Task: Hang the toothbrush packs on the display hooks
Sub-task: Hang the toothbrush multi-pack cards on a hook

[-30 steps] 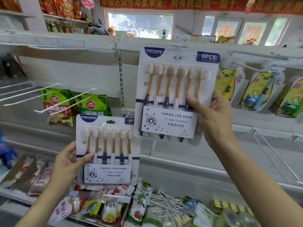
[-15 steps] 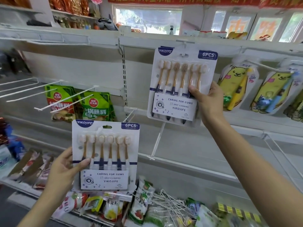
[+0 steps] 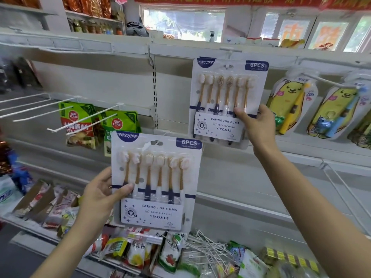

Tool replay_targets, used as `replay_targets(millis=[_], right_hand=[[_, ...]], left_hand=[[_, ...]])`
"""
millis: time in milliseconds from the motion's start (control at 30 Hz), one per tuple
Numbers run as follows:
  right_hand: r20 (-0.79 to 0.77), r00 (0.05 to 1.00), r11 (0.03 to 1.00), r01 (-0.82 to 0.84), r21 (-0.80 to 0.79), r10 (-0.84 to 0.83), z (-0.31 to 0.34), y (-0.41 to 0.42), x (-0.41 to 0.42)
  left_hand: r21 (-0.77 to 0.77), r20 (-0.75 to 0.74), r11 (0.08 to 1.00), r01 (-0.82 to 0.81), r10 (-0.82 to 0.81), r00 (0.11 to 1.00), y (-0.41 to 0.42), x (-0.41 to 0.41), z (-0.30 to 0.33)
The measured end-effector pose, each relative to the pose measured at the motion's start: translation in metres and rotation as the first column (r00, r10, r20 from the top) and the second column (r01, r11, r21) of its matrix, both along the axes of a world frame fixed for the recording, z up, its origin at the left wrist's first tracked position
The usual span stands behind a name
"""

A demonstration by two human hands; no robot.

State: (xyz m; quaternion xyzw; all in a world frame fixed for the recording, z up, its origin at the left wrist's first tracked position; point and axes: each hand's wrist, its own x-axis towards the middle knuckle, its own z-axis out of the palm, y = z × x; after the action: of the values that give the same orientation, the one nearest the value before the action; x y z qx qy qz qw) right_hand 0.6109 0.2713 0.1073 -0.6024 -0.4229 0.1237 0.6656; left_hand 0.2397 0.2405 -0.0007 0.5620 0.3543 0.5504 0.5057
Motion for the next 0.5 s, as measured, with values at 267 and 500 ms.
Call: replay_targets(millis=[267, 500], right_hand=[[0.211, 0.966, 0.989, 0.146, 0.039, -0.151, -0.009, -0.064, -0.009], [-0.02, 0.916, 0.904, -0.399, -0.152, 0.401, -0.012, -0.132, -0.068]], left_hand=[[0.078, -0.019, 0.994, 0.071, -0.07, 0.997, -0.014, 0.031, 0.019], [0.115, -0.027, 0.988, 0.099, -0.096, 0.995, -0.021, 0.063, 0.029]])
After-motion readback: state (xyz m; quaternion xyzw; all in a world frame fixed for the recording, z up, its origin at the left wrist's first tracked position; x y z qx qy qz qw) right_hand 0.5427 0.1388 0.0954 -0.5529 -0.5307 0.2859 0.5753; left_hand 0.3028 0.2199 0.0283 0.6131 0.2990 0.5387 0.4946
